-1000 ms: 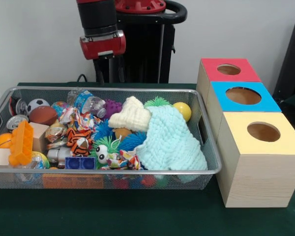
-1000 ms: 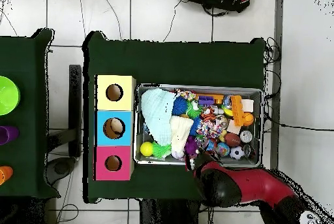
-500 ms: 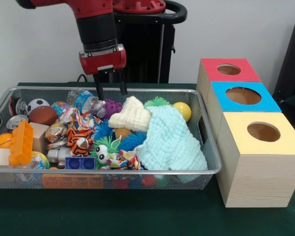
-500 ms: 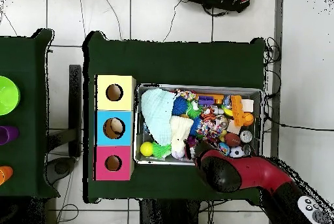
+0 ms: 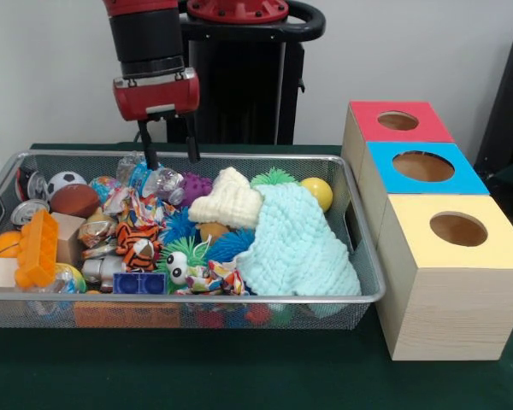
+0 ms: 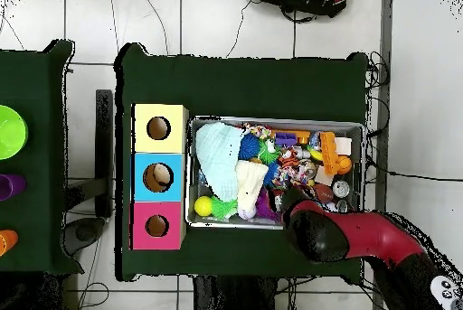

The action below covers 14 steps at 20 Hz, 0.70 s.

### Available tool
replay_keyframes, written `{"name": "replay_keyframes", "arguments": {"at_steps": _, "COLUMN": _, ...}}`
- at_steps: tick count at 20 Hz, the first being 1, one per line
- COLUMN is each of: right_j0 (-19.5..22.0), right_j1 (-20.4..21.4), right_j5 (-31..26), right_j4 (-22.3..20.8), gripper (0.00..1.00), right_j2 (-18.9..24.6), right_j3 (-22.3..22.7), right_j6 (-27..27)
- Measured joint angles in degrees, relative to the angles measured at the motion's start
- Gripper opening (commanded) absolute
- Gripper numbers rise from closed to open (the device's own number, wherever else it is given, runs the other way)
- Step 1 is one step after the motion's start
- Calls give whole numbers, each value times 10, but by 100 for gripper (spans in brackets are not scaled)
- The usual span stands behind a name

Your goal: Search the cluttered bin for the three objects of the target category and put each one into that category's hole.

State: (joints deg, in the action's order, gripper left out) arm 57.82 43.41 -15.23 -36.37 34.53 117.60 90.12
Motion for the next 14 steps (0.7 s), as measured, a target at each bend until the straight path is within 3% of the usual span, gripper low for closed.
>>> {"name": "replay_keyframes", "arguments": {"at_steps": 7, "right_j0": 24, "right_j1": 4, "right_j5": -26, "right_j4": 1, "gripper": 100, "right_j2": 20, "right_j3": -19, "right_j6": 0}}
{"name": "replay_keyframes", "arguments": {"at_steps": 14, "right_j0": 57, "right_j1": -41, "right_j5": -26, "right_j4": -35, "gripper": 100, "right_j2": 43, "right_j3": -61, "right_j6": -3}}
